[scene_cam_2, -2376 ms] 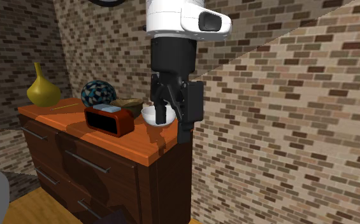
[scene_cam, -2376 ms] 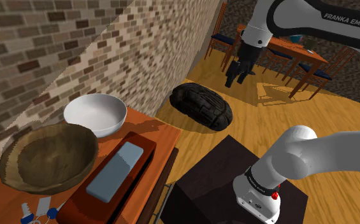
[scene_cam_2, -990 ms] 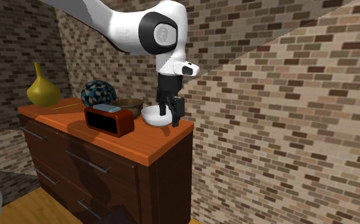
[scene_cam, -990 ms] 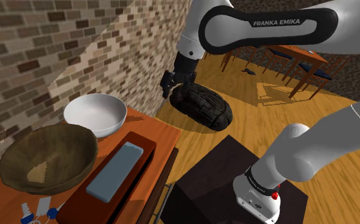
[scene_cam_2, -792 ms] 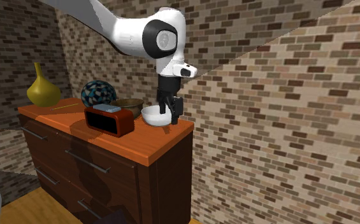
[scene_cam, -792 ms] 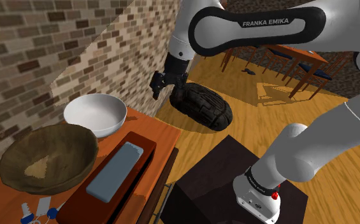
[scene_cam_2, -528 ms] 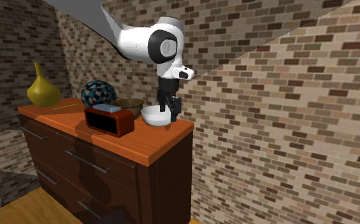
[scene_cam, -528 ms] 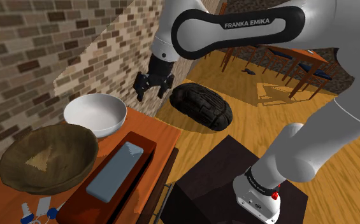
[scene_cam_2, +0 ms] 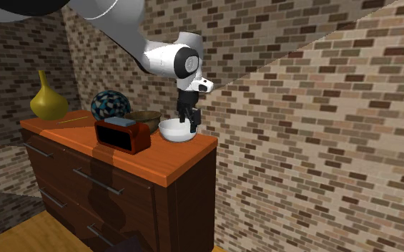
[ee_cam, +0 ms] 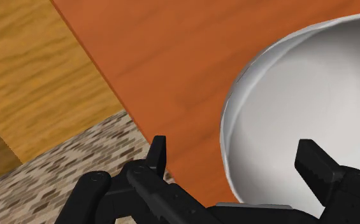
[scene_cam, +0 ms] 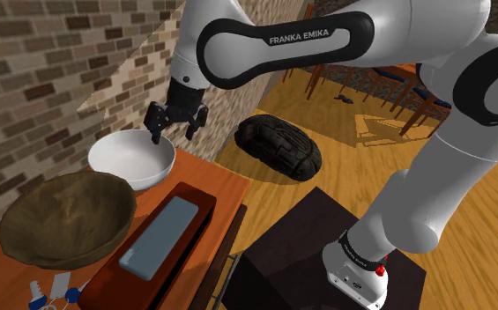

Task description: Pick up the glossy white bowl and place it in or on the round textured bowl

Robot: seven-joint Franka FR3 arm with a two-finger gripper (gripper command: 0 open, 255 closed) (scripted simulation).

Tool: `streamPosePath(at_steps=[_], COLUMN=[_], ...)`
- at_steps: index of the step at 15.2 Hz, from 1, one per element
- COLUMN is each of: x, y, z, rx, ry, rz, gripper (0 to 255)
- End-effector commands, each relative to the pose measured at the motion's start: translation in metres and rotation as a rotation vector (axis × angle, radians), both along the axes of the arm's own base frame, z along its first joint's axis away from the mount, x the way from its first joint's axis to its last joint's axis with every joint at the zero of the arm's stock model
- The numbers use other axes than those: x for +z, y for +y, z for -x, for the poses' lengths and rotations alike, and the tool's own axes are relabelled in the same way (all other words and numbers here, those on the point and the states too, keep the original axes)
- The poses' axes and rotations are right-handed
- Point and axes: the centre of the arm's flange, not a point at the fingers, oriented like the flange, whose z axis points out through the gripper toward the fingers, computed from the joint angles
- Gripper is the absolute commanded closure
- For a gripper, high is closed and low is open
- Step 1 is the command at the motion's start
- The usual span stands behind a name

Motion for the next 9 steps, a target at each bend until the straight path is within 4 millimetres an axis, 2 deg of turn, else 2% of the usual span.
streamPosePath(at_steps=[1,6,9], x=[-0.008,-0.037,-0.037], y=[0.005,0.011,0.011], z=[-0.003,-0.004,-0.004], rx=[0.0,0.0,0.0], ry=[-0.001,-0.001,-0.001], rz=[-0.002,-0.002,-0.002], gripper=[0,0,0])
